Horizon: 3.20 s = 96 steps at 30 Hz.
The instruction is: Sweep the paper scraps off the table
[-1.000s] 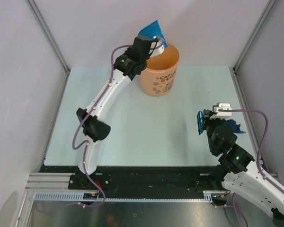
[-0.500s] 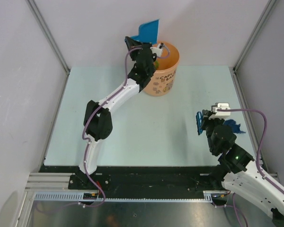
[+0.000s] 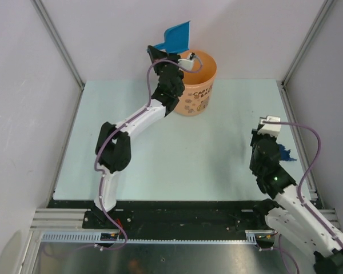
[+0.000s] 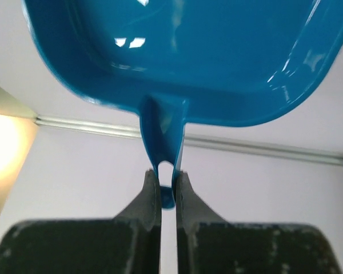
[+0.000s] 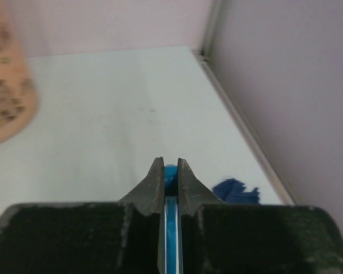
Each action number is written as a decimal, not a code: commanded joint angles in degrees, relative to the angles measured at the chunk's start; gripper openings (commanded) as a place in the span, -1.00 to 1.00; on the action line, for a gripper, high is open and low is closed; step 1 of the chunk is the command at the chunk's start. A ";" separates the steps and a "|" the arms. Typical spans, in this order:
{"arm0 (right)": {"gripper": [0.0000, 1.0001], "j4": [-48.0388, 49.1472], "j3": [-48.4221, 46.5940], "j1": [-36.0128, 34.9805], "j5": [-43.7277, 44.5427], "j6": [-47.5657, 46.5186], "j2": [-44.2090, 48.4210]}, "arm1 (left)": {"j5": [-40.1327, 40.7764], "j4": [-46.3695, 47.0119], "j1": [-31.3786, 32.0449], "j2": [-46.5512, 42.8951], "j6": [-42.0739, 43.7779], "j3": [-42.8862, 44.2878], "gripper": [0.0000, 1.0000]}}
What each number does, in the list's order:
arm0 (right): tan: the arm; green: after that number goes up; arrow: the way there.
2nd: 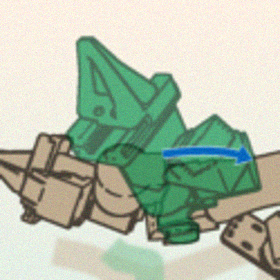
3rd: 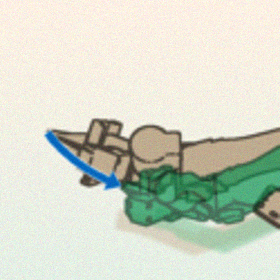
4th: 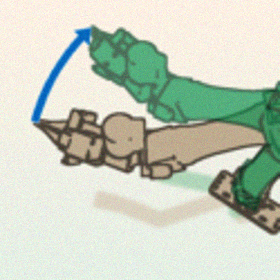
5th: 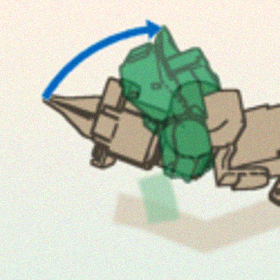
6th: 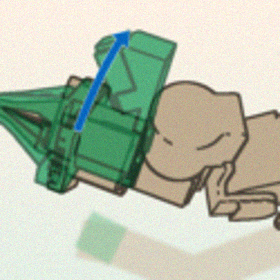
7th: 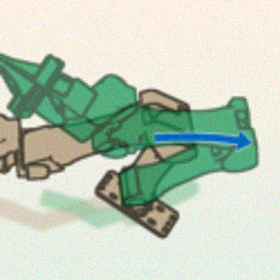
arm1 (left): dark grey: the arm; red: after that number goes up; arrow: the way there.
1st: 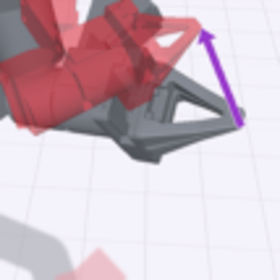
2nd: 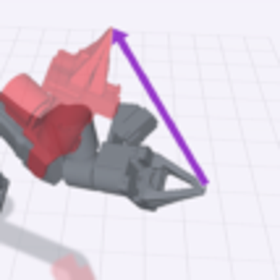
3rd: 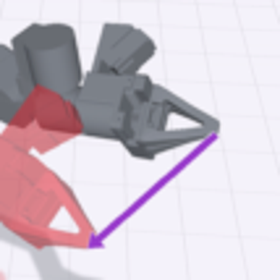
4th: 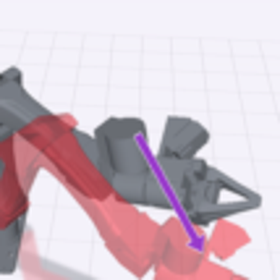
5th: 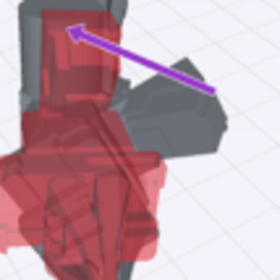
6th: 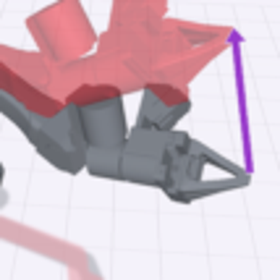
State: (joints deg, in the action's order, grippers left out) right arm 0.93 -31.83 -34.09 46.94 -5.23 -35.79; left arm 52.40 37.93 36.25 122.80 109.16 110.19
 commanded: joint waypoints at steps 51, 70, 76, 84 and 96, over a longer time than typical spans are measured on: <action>-1.00 3.83 -4.46 -10.04 -11.81 1.63 -14.40 | -44.40 -72.12 4.35 -31.14 -74.62 -58.51 -0.99; -1.00 18.22 -5.86 -11.26 -27.23 22.97 -35.92 | -45.20 -74.58 6.29 -26.56 -75.41 -54.03 -1.00; -1.00 22.99 -9.64 -17.94 -28.58 20.53 -35.41 | -46.07 -74.76 6.29 -26.39 -75.41 -53.41 -1.00; -1.00 12.09 -11.06 -18.21 -15.48 14.38 -26.71 | -53.70 -74.93 5.41 -30.16 -75.41 -53.77 -1.00; -1.00 -2.32 -10.97 -16.11 -1.68 9.45 -6.50 | -71.29 -81.25 1.20 -34.12 -76.20 -47.98 -1.00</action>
State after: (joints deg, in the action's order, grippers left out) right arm 4.75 -40.66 -51.64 38.96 5.89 -47.00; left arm -9.39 -40.03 39.70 92.84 34.39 56.66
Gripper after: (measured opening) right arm 0.065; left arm 0.054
